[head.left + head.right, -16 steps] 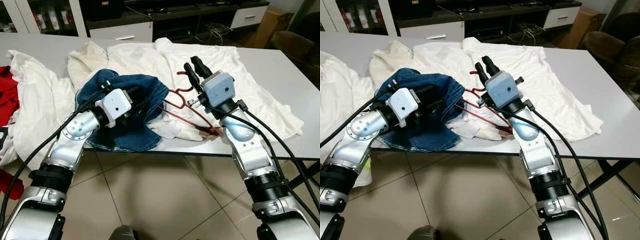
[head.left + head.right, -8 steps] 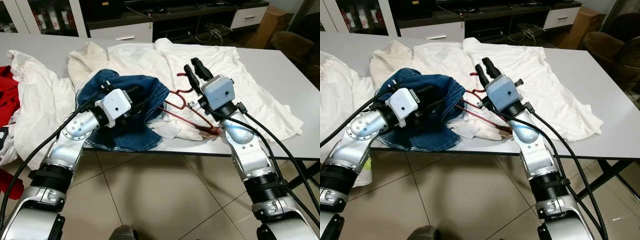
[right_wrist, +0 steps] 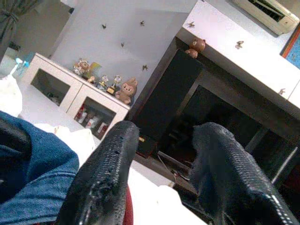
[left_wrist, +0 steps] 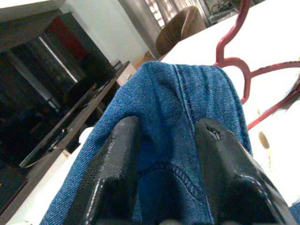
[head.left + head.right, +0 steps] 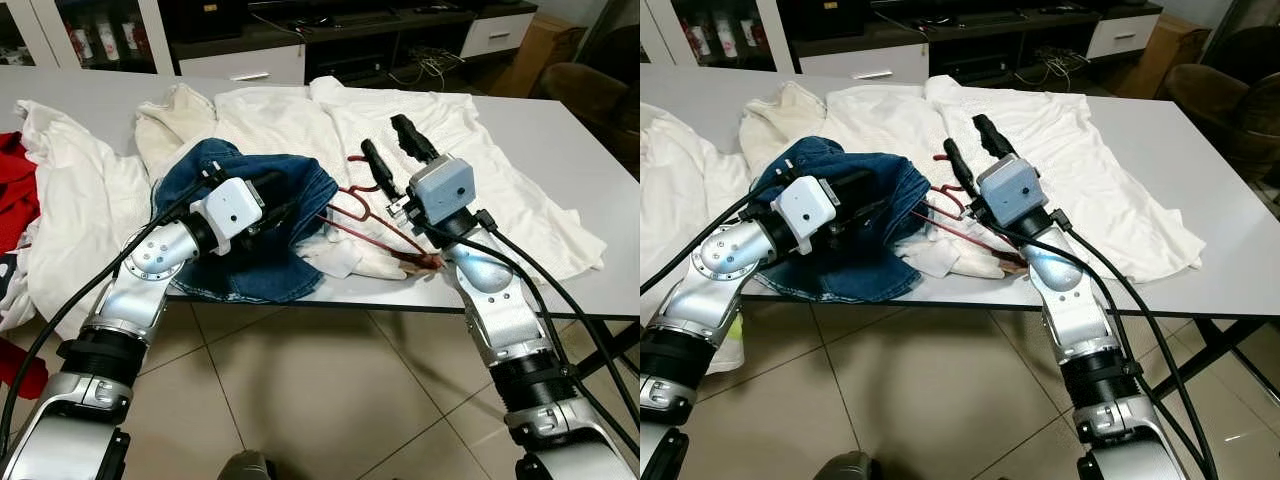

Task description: Hang hanger

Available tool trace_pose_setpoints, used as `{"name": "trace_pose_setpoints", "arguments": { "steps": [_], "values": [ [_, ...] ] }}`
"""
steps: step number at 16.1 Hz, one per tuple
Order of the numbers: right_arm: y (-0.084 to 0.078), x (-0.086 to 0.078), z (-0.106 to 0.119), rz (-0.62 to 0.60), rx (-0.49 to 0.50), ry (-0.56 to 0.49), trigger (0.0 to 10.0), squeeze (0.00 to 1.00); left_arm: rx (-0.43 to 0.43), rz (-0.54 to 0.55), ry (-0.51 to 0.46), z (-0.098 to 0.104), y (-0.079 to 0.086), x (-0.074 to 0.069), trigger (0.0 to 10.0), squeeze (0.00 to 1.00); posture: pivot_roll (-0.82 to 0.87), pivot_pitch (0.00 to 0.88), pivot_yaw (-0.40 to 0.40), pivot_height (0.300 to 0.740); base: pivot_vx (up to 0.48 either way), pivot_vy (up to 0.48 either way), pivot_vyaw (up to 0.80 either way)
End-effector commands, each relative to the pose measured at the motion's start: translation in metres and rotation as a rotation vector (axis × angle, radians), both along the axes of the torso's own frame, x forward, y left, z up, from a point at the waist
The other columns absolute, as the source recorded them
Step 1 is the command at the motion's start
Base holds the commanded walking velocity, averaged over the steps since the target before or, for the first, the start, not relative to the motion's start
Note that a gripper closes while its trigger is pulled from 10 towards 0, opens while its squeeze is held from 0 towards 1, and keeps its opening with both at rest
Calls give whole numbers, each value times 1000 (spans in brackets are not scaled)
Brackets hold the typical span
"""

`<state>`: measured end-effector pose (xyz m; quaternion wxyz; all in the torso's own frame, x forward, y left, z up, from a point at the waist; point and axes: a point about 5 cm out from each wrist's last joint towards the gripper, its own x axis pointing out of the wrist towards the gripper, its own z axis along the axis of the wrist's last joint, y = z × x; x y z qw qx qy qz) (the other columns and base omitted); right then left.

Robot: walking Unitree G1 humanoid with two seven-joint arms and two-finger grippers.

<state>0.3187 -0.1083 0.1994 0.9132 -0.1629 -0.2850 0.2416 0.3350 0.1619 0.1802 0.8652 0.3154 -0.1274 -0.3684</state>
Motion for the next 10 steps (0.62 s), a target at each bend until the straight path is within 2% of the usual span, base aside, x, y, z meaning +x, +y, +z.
{"name": "trace_pose_setpoints", "arguments": {
  "steps": [1, 2, 3, 9, 10],
  "values": [
    [-3, 0, -13, -9, -24, 54, 10000, 827, 9, 3, -8, 1, 0, 1, 10000, 0, 154, 0, -17, 740, 0, 0, 0],
    [-2, -1, -15, -7, -37, 57, 10000, 416, 10, 5, -9, 1, 0, 1, 10000, 0, 154, 0, -17, 740, 0, 0, 0],
    [-1, 0, -16, -7, -41, 58, 10000, 282, 9, 5, -10, 1, 0, 1, 10000, 0, 154, 0, -17, 740, 0, 0, 0],
    [-1, 3, -18, -13, -61, 66, 10000, 271, -3, -11, -55, 10, -6, 4, 10000, 0, 152, 0, -10, 740, 0, 0, 0],
    [-1, 3, -19, -14, -63, 68, 10000, 271, -3, -33, -54, 8, -13, 3, 10000, 0, 152, 0, -10, 740, 0, 0, 0]
  ]
}}
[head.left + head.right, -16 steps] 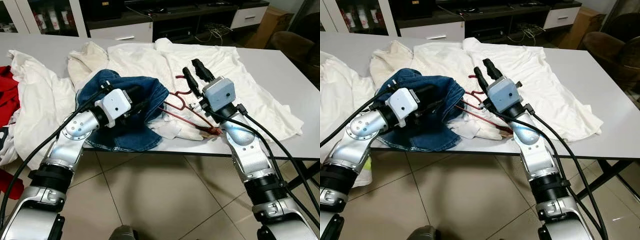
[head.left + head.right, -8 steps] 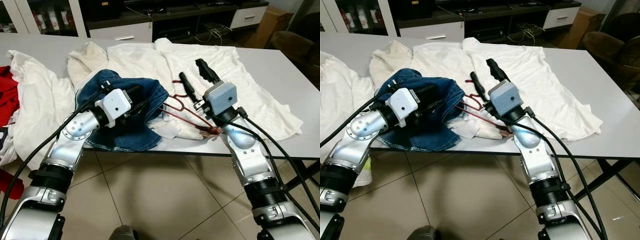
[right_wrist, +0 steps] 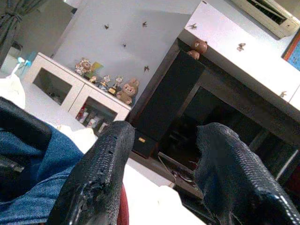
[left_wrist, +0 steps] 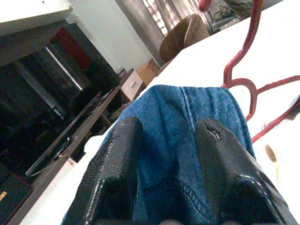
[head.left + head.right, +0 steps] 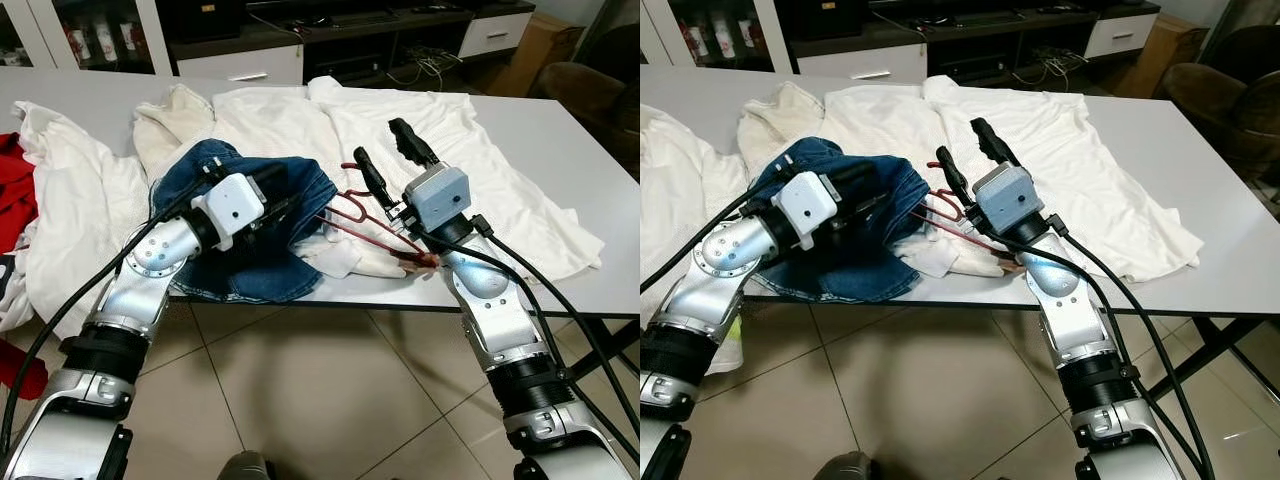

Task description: Hang hanger

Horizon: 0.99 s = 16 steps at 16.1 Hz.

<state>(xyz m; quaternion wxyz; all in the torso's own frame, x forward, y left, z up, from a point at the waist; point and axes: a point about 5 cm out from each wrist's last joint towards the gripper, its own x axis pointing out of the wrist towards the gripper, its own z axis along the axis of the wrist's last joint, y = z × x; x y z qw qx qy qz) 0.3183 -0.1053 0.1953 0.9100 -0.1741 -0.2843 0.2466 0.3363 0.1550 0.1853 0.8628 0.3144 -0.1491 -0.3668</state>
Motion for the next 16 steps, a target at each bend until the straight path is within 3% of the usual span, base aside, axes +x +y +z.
{"name": "trace_pose_setpoints", "arguments": {
  "steps": [1, 4, 8, 12, 14, 15, 16],
  "values": [
    [-4, 4, -15, -19, -39, 73, 10000, 271, 16, -39, -12, 1, -12, 1, 10000, 0, 151, 0, -8, 740, 0, 0, 0],
    [-3, 6, -14, -19, -41, 71, 10000, 267, 19, -107, -3, -3, -36, 1, 10000, 0, 150, 0, -6, 740, 0, 0, 0],
    [-1, 7, -14, -18, -45, 72, 10000, 271, -3, -124, 7, -3, -45, 4, 10000, 0, 149, 0, -4, 740, 0, 0, 0],
    [4, 5, -10, 26, -43, 71, 10000, 267, -107, -101, 27, 0, -51, 13, 10000, 0, 150, 0, -7, 740, 0, 0, 0],
    [8, 3, -7, 62, -42, 72, 10000, 145, -118, -95, 28, 0, -55, 16, 10000, 0, 149, 0, -7, 740, 0, 0, 0],
    [9, 2, -4, 73, -38, 66, 10000, 0, -122, -93, 26, 0, -56, 17, 10000, 0, 149, 0, -7, 740, 0, 0, 0],
    [9, 1, 2, 85, -16, 57, 10000, 0, -133, -91, 21, 1, -58, 19, 10000, 0, 149, 0, -7, 740, 0, 0, 0]
  ]
}}
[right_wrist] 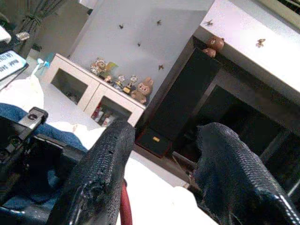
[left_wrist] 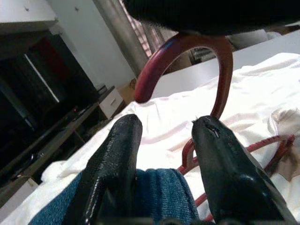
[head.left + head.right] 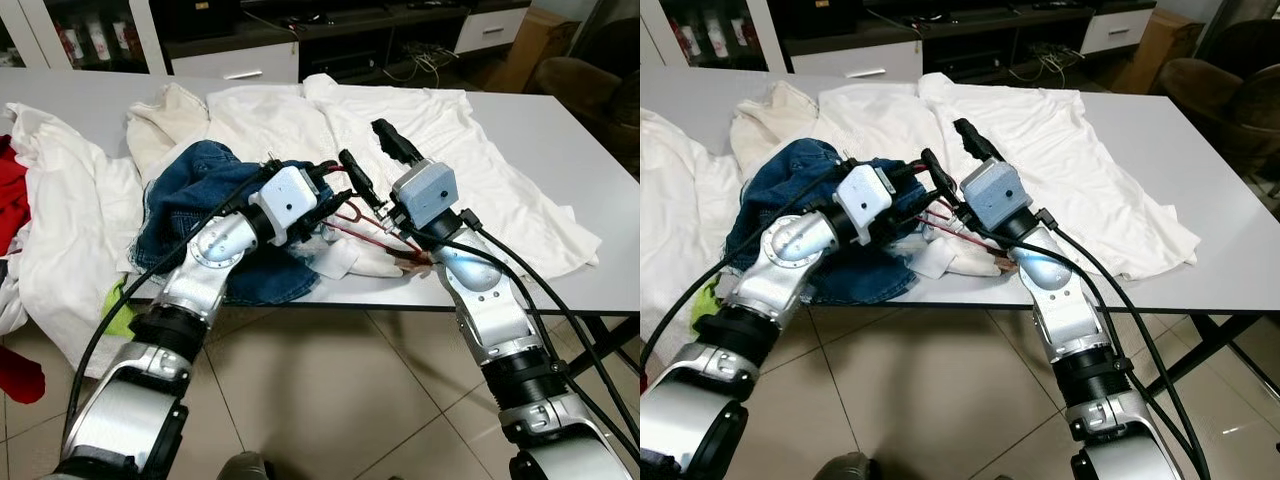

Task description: Hang hanger

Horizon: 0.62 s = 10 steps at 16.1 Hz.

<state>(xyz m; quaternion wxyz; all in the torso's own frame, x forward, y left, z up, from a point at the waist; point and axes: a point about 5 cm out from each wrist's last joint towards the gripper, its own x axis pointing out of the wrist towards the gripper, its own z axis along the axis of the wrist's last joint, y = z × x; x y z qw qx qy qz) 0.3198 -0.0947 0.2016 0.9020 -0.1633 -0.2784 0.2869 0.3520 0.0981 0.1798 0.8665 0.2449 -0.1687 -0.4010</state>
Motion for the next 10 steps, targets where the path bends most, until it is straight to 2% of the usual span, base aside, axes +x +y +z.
{"name": "trace_pose_setpoints", "arguments": {
  "steps": [1, 8, 10],
  "values": [
    [-3, 0, -1, 3, 12, 30, 10000, 0, -13, 2, -20, 8, -2, 4, 10000, 0, 138, 0, -3, 740, 0, 0, 0],
    [-12, 0, 19, 13, 125, 56, 10000, 0, -32, 0, -27, 9, -10, 8, 10000, 0, 129, 0, 3, 740, 0, 0, 0],
    [-22, 4, 29, -14, 194, 75, 10000, 0, -34, -1, -31, 9, -10, 9, 10000, 0, 130, 0, 3, 740, 0, 0, 0]
  ]
}}
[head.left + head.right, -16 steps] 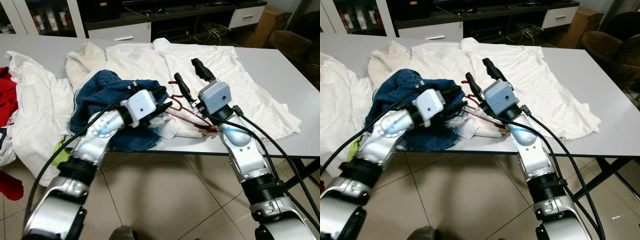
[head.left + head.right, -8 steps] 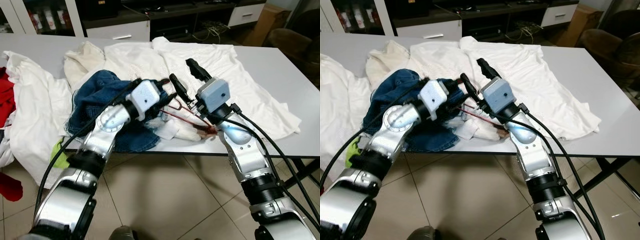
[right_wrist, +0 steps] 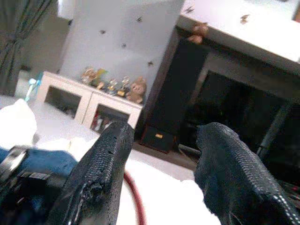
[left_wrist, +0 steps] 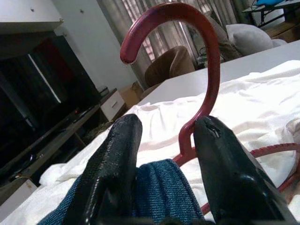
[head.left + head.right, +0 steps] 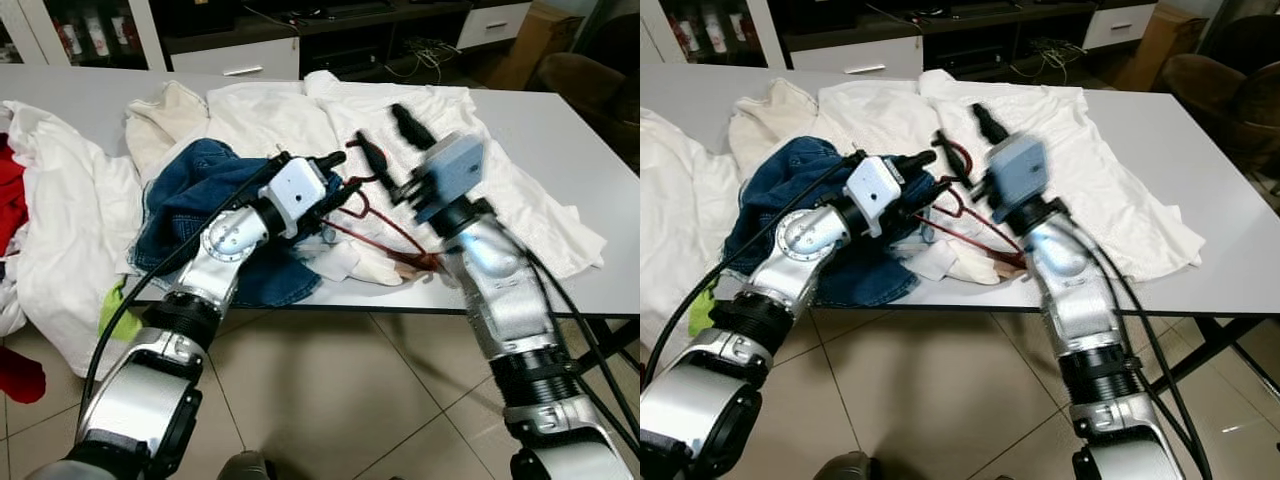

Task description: Hang hanger

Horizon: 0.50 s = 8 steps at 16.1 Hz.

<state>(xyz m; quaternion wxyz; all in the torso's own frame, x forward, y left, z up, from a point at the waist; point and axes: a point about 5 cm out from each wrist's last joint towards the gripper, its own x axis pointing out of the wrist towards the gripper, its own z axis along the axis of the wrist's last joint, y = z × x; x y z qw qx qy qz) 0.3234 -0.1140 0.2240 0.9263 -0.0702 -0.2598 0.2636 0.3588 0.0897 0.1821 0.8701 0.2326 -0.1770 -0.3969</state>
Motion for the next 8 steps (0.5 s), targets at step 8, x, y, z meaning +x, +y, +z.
{"name": "trace_pose_setpoints", "arguments": {
  "steps": [8],
  "values": [
    [-34, -17, 15, 59, 81, 61, 10000, 0, 1, -2, -21, 4, 0, 2, 10000, 0, 121, 1, 8, 740, 0, 0, 0]
  ]
}}
